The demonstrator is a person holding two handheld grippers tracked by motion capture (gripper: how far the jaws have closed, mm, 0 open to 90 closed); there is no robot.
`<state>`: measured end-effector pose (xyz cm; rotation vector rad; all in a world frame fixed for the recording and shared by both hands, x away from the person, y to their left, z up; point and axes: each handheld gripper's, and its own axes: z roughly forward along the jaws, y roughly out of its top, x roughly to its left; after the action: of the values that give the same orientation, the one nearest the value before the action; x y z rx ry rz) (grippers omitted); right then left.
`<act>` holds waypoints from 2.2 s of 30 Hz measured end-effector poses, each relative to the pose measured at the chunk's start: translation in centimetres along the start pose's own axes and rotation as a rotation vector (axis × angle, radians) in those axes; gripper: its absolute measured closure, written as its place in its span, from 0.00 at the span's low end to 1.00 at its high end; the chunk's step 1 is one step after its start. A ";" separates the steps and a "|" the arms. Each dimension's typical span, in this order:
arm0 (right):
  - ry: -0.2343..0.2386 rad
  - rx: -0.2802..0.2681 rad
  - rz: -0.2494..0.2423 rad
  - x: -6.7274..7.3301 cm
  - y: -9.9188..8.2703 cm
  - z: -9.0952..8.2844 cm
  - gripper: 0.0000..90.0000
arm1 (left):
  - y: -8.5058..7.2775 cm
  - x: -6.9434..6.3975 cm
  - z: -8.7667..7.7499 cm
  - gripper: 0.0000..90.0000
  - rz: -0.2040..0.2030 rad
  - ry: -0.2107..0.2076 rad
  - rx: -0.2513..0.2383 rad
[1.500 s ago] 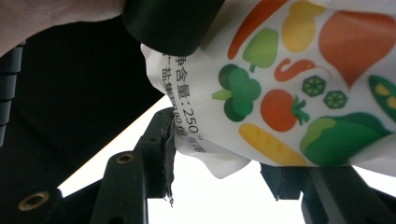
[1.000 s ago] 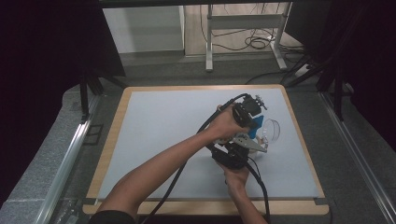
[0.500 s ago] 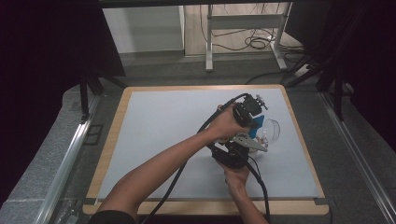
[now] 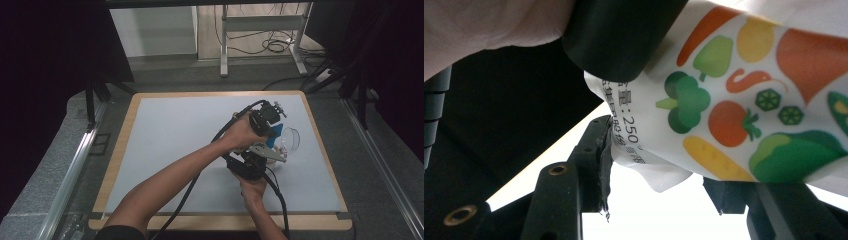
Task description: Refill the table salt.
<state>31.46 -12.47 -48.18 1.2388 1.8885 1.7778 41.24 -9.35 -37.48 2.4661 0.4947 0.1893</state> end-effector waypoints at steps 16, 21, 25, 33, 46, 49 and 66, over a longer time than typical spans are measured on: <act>0.001 -0.002 -0.009 0.0 -0.1 0.1 0.57 | -0.1 0.1 0.0 1.00 0.000 -0.001 0.005; 0.001 -0.001 -0.012 0.0 -0.2 0.1 0.57 | -0.1 0.1 0.0 1.00 0.001 -0.001 0.004; 0.001 -0.002 -0.011 0.0 -0.2 0.1 0.57 | -0.1 0.1 0.0 1.00 0.001 0.000 0.004; 0.001 -0.002 -0.012 0.0 -0.3 0.1 0.57 | -0.1 0.1 0.0 1.00 0.000 -0.001 0.004; 0.000 -0.011 -0.009 0.0 0.0 0.0 0.57 | 0.0 0.0 0.0 1.00 -0.002 -0.005 0.002; -0.001 -0.012 -0.011 -0.1 0.0 0.0 0.57 | 0.1 0.1 0.0 1.00 0.002 -0.006 0.005; -0.004 -0.019 -0.016 0.0 -0.3 0.1 0.57 | -0.1 0.2 0.3 1.00 0.000 -0.013 0.017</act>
<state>31.43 -12.36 -48.50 1.2166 1.8693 1.7801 41.45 -9.38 -37.73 2.4819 0.4927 0.1694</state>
